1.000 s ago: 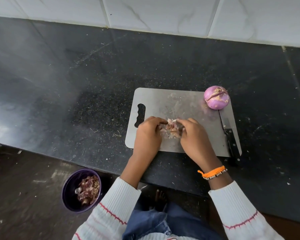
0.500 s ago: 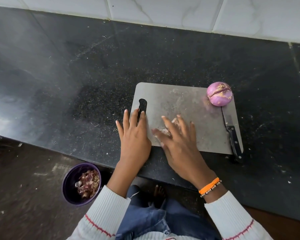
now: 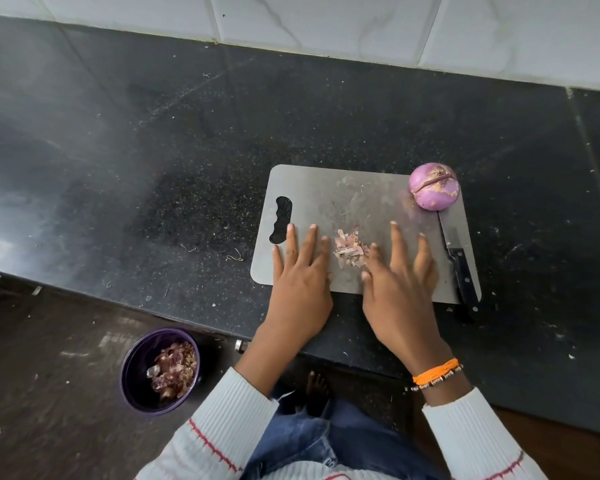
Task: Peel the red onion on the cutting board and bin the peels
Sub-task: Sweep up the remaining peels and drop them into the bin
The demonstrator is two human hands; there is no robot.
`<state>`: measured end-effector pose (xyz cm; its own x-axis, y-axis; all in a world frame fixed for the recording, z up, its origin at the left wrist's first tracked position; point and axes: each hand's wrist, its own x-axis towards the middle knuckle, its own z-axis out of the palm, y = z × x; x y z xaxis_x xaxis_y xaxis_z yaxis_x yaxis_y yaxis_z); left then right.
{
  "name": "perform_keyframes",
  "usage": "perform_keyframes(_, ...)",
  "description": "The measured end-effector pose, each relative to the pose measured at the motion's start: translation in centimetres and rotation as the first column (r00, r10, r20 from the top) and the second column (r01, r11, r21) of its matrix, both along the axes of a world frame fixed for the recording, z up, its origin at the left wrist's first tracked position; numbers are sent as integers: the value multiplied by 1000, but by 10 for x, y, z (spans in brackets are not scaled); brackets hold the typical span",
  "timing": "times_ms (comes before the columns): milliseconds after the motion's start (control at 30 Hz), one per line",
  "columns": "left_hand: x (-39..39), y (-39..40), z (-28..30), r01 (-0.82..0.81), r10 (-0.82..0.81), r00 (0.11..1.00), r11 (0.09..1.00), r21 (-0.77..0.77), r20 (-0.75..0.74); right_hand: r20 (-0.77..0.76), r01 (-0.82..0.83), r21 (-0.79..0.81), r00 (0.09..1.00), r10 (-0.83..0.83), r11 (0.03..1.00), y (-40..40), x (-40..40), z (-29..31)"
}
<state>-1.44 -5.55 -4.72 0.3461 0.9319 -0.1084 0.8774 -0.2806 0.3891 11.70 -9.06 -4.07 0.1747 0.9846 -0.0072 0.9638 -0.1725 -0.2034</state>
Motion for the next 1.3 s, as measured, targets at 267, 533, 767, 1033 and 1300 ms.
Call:
perform_keyframes(267,0,5,-2,-26,18,992,998,56,128,-35,-154,39,987,155,987,17,6,9)
perform_keyframes(533,3,5,2,-175,96,884,976,133,457,26,-349,38,937,348,936,23,-13,3)
perform_keyframes(767,-3,8,-3,-206,133,860,974,98,493,136,-391,144,918,373,909,13,-9,0)
perform_keyframes(1033,3,7,-4,-195,141,861,979,61,489,155,-371,197,926,345,907,18,-9,-3)
perform_keyframes(1300,2,11,-6,-204,141,853,976,72,502,-481,24,197,874,76,980,38,19,8)
